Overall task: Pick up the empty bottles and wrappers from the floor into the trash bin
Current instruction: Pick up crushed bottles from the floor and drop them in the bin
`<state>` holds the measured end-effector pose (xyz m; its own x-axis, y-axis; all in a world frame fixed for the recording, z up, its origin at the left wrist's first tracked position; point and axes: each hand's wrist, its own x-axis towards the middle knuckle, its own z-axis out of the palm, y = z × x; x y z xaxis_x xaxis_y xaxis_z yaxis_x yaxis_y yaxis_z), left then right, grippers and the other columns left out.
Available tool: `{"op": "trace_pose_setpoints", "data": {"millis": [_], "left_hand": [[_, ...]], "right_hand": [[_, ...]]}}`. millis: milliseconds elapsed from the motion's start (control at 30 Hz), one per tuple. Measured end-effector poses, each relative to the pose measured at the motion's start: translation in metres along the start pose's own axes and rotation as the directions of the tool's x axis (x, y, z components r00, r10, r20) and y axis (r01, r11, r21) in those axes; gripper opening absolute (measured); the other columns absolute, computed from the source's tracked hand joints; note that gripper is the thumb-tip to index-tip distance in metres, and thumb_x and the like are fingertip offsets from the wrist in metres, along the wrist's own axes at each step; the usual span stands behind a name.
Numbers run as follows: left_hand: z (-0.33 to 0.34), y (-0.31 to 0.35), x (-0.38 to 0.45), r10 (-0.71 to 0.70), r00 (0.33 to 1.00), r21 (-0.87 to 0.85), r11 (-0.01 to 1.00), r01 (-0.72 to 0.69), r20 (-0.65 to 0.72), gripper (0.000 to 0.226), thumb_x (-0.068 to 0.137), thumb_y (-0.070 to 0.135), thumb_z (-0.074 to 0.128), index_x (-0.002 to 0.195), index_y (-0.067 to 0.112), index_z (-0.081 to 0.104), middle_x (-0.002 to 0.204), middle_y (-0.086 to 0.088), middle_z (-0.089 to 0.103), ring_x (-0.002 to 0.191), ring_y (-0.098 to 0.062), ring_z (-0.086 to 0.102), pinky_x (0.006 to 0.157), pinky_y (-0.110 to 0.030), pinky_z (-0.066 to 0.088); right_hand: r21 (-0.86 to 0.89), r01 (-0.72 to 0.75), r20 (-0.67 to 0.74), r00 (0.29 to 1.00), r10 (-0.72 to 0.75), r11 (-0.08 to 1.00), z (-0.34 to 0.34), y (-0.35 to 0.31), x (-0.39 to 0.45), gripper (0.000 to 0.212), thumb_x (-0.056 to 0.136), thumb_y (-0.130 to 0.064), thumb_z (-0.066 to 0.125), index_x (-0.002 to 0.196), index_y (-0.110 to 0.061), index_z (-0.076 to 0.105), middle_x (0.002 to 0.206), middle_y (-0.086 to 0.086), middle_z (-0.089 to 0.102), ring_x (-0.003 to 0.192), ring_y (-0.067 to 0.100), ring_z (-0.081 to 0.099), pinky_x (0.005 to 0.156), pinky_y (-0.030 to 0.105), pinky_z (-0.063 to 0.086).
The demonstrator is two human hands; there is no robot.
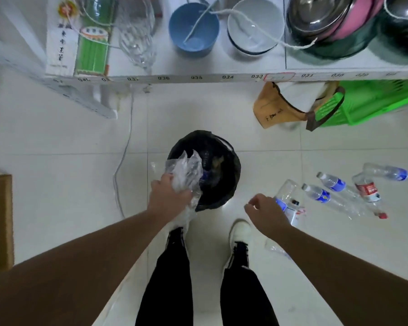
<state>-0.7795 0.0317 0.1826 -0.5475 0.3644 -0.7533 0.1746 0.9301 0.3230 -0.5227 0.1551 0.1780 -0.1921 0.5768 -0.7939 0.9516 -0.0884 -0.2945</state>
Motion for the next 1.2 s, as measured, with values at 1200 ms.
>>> {"op": "trace_pose_setpoints", "data": {"millis": [1200], "left_hand": [[0.270, 0.062, -0.230, 0.375, 0.838, 0.584, 0.601, -0.546, 0.397, 0.078, 0.088, 0.048, 0.083, 0.155, 0.023, 0.052, 0.162, -0.009, 0.042, 0.146, -0.035, 0.047, 0.119, -0.047, 0.042]], "right_hand": [[0.800, -0.300, -0.030, 0.845, 0.534, 0.519, 0.021, 0.410, -0.245, 0.050, 0.092, -0.044, 0.072, 0.135, -0.023, 0.060, 0.114, 0.001, 0.067, 0.095, 0.018, 0.067, 0.077, 0.029, 0.044]]}}
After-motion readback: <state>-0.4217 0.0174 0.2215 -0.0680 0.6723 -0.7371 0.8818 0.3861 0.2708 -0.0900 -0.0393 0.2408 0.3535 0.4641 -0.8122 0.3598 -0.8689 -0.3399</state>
